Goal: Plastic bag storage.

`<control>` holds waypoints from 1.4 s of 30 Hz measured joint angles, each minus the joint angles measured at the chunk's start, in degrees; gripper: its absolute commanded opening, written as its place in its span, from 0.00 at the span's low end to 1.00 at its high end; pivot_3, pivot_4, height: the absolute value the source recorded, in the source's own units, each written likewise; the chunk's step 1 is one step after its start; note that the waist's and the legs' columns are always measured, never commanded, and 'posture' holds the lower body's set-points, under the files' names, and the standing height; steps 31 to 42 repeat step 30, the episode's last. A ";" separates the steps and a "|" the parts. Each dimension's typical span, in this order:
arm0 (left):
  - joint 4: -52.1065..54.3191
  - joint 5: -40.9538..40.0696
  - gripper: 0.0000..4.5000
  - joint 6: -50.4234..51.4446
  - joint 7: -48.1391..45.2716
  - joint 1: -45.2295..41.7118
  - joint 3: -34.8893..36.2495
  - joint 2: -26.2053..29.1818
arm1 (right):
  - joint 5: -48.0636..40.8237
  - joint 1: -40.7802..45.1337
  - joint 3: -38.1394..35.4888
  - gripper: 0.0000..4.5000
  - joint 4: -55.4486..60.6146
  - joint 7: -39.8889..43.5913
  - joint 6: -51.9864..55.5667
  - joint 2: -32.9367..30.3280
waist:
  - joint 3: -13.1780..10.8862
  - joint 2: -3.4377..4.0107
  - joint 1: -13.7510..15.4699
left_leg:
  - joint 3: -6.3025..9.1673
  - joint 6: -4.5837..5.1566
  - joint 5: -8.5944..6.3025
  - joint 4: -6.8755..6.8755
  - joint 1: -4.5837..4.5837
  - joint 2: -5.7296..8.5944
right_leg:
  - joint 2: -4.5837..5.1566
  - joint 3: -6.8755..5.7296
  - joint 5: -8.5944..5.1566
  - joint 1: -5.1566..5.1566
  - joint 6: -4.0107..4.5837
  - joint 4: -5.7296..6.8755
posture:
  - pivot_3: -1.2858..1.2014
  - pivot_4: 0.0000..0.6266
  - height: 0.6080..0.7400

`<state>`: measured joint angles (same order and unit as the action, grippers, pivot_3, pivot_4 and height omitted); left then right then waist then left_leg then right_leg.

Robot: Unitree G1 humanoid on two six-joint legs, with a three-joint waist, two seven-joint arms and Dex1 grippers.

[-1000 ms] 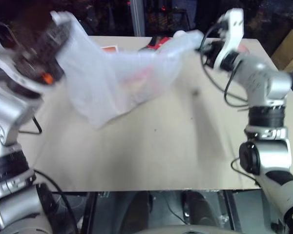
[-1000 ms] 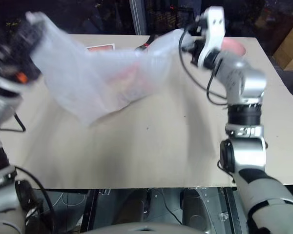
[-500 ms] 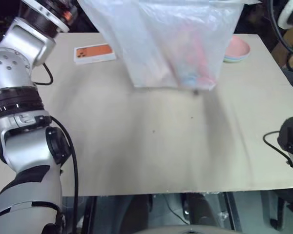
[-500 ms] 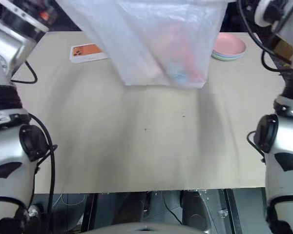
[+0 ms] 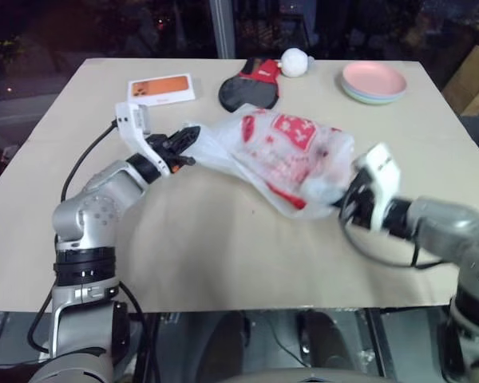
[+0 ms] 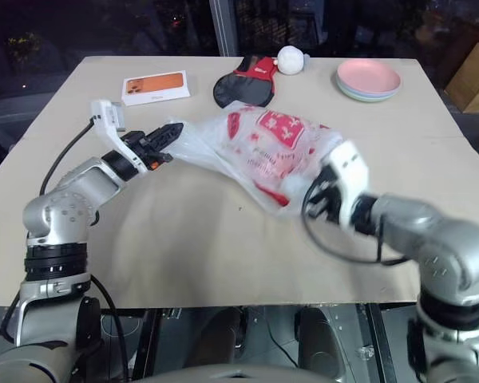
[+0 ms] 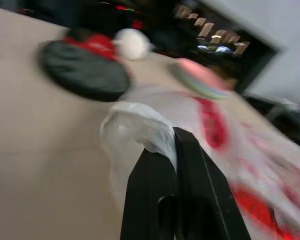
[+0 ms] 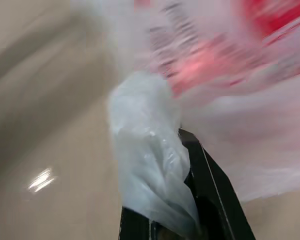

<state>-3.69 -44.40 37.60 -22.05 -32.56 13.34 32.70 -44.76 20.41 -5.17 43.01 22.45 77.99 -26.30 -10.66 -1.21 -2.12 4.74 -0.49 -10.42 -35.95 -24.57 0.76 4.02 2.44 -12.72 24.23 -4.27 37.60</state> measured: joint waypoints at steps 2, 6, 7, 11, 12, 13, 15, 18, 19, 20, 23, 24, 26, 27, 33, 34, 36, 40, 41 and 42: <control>-0.29 2.61 0.02 -1.53 -0.88 0.85 -0.12 0.12 | 1.82 -4.03 5.47 0.00 0.86 2.16 -4.85 -2.65 | 0.00 -0.01 -0.09 | -0.01 0.00 -0.01 -0.12 0.06 0.01 | 0.01 -0.01 0.00 -0.15 -0.02 -0.08 | 0.52 0.24 1.00; 3.53 1.79 0.13 -0.25 -6.44 6.77 -0.07 1.33 | 7.77 -6.49 7.25 0.20 -1.52 3.60 -14.39 -6.74 | 0.01 -0.01 -0.22 | 0.01 -0.01 -0.01 -0.12 0.13 -0.02 | 0.01 -0.03 0.00 -0.22 -0.01 -0.12 | 0.52 0.24 1.00; 6.29 0.48 0.18 0.73 -8.13 10.16 0.67 1.92 | 8.51 -7.87 5.92 0.29 -1.52 4.29 -16.71 -7.90 | 0.00 -0.01 -0.23 | 0.03 -0.01 -0.02 -0.08 0.13 -0.04 | 0.01 -0.05 0.02 -0.21 -0.04 -0.12 | 0.52 0.24 1.00; 14.74 -0.97 0.58 1.36 -12.59 20.71 3.46 4.40 | 9.67 -13.24 3.71 0.72 0.57 7.40 -22.10 -12.52 | 0.00 -0.01 -0.10 | 0.10 -0.01 -0.03 0.14 0.06 -0.08 | 0.00 -0.11 0.01 -0.14 -0.02 -0.25 | 0.52 0.24 1.00; 17.28 -0.88 0.68 0.77 -14.09 24.09 4.39 5.07 | 9.69 -15.17 2.50 0.82 1.67 8.24 -23.11 -13.50 | 0.01 -0.01 -0.06 | 0.09 -0.01 -0.03 0.19 0.07 -0.08 | 0.01 -0.11 0.01 -0.16 -0.02 -0.34 | 0.52 0.24 1.00; 18.55 -0.77 0.80 0.52 -14.80 25.88 4.81 5.38 | 9.57 -16.18 1.60 0.93 2.28 8.60 -23.49 -13.99 | 0.01 -0.01 0.03 | 0.09 -0.01 -0.03 0.19 0.09 -0.08 | 0.02 -0.11 -0.01 -0.21 0.03 -0.39 | 0.52 0.24 1.00; 22.99 0.19 0.99 -1.79 -17.03 32.67 6.87 6.11 | 7.20 -20.82 -4.11 1.00 5.93 10.12 -24.53 -15.12 | 0.01 0.00 0.27 | 0.08 -0.01 -0.03 0.18 0.09 -0.11 | 0.03 -0.15 -0.10 -0.31 0.17 -0.58 | 0.52 0.24 1.00; 25.27 2.14 0.99 -3.88 -18.42 39.35 9.46 6.54 | 3.55 -27.46 -12.37 1.00 10.51 12.10 -25.07 -15.82 | 0.04 -0.05 0.84 | 0.07 0.00 -0.05 0.18 0.20 -0.22 | 0.04 -0.21 -0.22 -0.49 -0.02 -0.79 | 0.52 0.24 1.00; 26.13 2.83 0.99 -4.98 -19.28 42.39 10.06 6.57 | 2.38 -32.23 -15.96 1.00 12.33 13.26 -25.76 -15.82 | 0.07 -0.05 1.20 | 0.04 0.01 -0.06 0.18 0.21 -0.30 | 0.04 -0.21 -0.24 -0.51 -0.02 -0.80 | 0.52 0.24 1.00; 27.08 3.29 0.99 -5.87 -19.98 45.02 10.68 6.49 | 2.03 -36.18 -18.50 1.00 13.52 14.17 -26.55 -15.81 | 0.10 -0.09 1.40 | 0.03 0.03 -0.09 0.19 0.19 -0.32 | 0.04 -0.21 -0.24 -0.51 -0.03 -0.85 | 0.52 0.24 1.00; 28.27 5.00 0.99 -7.96 -21.50 52.02 11.00 5.33 | 6.52 -49.04 -23.86 1.00 13.89 18.07 -32.10 -15.78 | 0.18 -0.17 1.90 | -0.07 0.05 -0.13 0.15 0.18 -0.39 | 0.10 -0.21 -0.25 -0.52 -0.04 -0.90 | 0.52 0.24 1.00; 28.41 5.09 0.99 -8.31 -21.59 52.72 11.00 5.08 | 8.67 -51.29 -24.76 1.00 13.16 18.83 -34.10 -15.80 | 0.24 -0.26 1.93 | -0.12 -0.18 -0.27 0.07 0.18 -0.46 | 0.10 -0.21 -0.24 -0.52 -0.06 -0.90 | 0.52 0.24 1.00; 29.27 5.47 0.99 -9.23 -21.78 53.50 11.01 4.84 | 14.53 -54.90 -25.64 1.00 10.91 20.04 -39.55 -16.35 | 0.42 -0.39 1.92 | -0.24 -0.24 -0.31 -0.02 0.21 -0.59 | 0.13 -0.24 -0.25 -0.52 -0.06 -0.91 | 0.52 0.24 1.00; 29.55 5.48 0.99 -9.57 -21.78 53.66 11.05 4.68 | 17.79 -56.68 -25.63 1.00 9.17 20.79 -42.68 -16.55 | 0.55 -0.43 1.88 | -0.38 -0.26 -0.32 -0.03 0.23 -0.74 | 0.15 -0.25 -0.25 -0.52 -0.06 -0.95 | 0.52 0.24 1.00; 29.38 5.48 0.99 -9.73 -21.43 53.64 12.03 4.34 | 22.33 -57.85 -25.62 1.00 4.09 22.60 -50.07 -15.71 | 0.59 -0.43 1.52 | -0.59 -0.30 -0.39 -0.03 0.23 -1.00 | 0.18 -0.38 -0.25 -0.53 -0.05 -1.10 | 0.52 0.24 1.00; 29.38 5.48 0.99 -9.73 -21.43 53.64 12.03 4.34 | 22.33 -57.85 -25.62 1.00 4.09 22.60 -50.07 -15.71 | 0.59 -0.43 1.52 | -0.59 -0.30 -0.39 -0.03 0.23 -1.00 | 0.18 -0.38 -0.25 -0.53 -0.05 -1.10 | 0.52 0.24 1.00; 29.38 5.48 0.99 -9.73 -21.43 53.64 12.03 4.34 | 22.33 -57.85 -25.62 1.00 4.09 22.60 -50.07 -15.71 | 0.59 -0.43 1.52 | -0.59 -0.30 -0.39 -0.03 0.23 -1.00 | 0.18 -0.38 -0.25 -0.53 -0.05 -1.10 | 0.52 0.24 1.00; 29.38 5.48 0.99 -9.73 -21.43 53.64 12.03 4.34 | 22.33 -57.85 -25.62 1.00 4.09 22.60 -50.07 -15.71 | 0.59 -0.43 1.52 | -0.59 -0.30 -0.39 -0.03 0.23 -1.00 | 0.18 -0.38 -0.25 -0.53 -0.05 -1.10 | 0.52 0.24 1.00; 29.38 5.48 0.99 -9.73 -21.43 53.64 12.03 4.34 | 22.33 -57.85 -25.62 1.00 4.09 22.60 -50.07 -15.71 | 0.59 -0.43 1.52 | -0.59 -0.30 -0.39 -0.03 0.23 -1.00 | 0.18 -0.38 -0.25 -0.53 -0.05 -1.10 | 0.52 0.24 1.00; 29.38 5.48 0.99 -9.73 -21.43 53.64 12.03 4.34 | 22.33 -57.85 -25.62 1.00 4.09 22.60 -50.07 -15.71 | 0.59 -0.43 1.52 | -0.59 -0.30 -0.39 -0.03 0.23 -1.00 | 0.18 -0.38 -0.25 -0.53 -0.05 -1.10 | 0.52 0.24 1.00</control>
